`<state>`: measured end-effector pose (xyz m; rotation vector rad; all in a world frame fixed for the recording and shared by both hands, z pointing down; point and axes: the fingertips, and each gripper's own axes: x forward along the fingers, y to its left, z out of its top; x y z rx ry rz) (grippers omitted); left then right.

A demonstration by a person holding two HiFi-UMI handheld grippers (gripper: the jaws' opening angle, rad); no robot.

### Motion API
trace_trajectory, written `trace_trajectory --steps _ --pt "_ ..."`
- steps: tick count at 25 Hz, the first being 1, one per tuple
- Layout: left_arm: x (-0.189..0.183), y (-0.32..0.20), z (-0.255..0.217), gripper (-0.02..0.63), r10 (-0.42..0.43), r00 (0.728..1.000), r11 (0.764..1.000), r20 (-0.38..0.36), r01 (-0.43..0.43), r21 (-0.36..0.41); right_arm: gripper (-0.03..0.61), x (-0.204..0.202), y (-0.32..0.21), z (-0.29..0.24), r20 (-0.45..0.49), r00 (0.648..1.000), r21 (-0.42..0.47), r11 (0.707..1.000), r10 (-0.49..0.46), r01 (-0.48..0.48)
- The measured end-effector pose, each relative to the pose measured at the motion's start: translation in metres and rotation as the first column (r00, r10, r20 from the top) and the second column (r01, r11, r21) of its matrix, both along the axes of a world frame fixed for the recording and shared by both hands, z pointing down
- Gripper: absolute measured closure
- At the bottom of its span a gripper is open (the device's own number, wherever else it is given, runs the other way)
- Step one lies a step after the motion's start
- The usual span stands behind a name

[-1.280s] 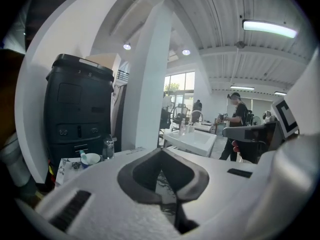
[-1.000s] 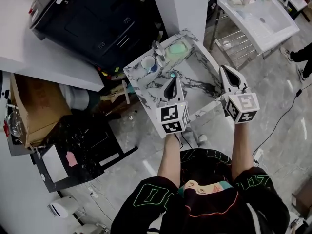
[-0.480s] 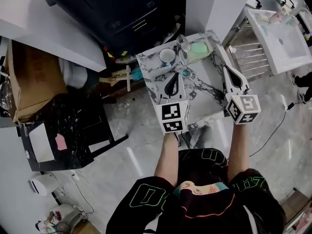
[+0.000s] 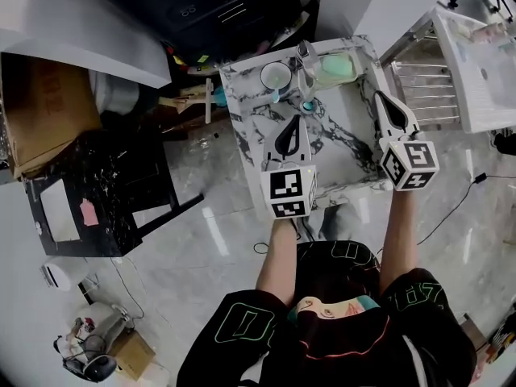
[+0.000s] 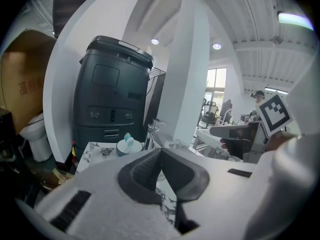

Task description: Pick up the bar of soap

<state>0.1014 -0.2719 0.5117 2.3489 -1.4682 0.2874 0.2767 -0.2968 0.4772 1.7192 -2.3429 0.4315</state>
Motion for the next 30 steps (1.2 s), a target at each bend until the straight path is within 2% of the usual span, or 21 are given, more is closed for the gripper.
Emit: trace_trajectory --steps 6,10,16,20,25,30 --pt "0.005 -0.007 0.016 0.606 -0.064 0.998 0.997 -0.009 0.064 -0.036 0.571 0.002 -0.027 0.021 -0.092 0.985 -0.059 0.989 -0.144 0.139" --pt "0.009 -0.012 0.022 0.606 -0.093 0.996 0.994 -0.011 0.092 -0.051 0.551 -0.011 -0.041 0.038 -0.173 0.942 -0.115 0.955 -0.289 0.272" --pt "0.008 -0.014 0.033 0.606 -0.138 0.99 0.988 -0.025 0.136 -0.07 0.509 -0.023 -0.06 0.063 -0.295 0.826 -0.226 0.875 -0.48 0.428" --pt "0.004 -0.013 0.04 0.606 -0.166 0.986 0.984 -0.027 0.164 -0.076 0.448 -0.029 -0.071 0.082 -0.316 0.74 -0.33 0.8 -0.594 0.501" --pt "0.002 -0.014 0.044 0.606 -0.188 0.982 0.979 -0.029 0.185 -0.082 0.397 -0.035 -0.082 0.107 -0.32 0.638 -0.448 0.705 -0.701 0.55" --pt "0.001 -0.011 0.05 0.606 -0.216 0.976 0.973 -0.031 0.212 -0.091 0.367 -0.035 -0.092 0.136 -0.315 0.546 -0.561 0.616 -0.777 0.553"
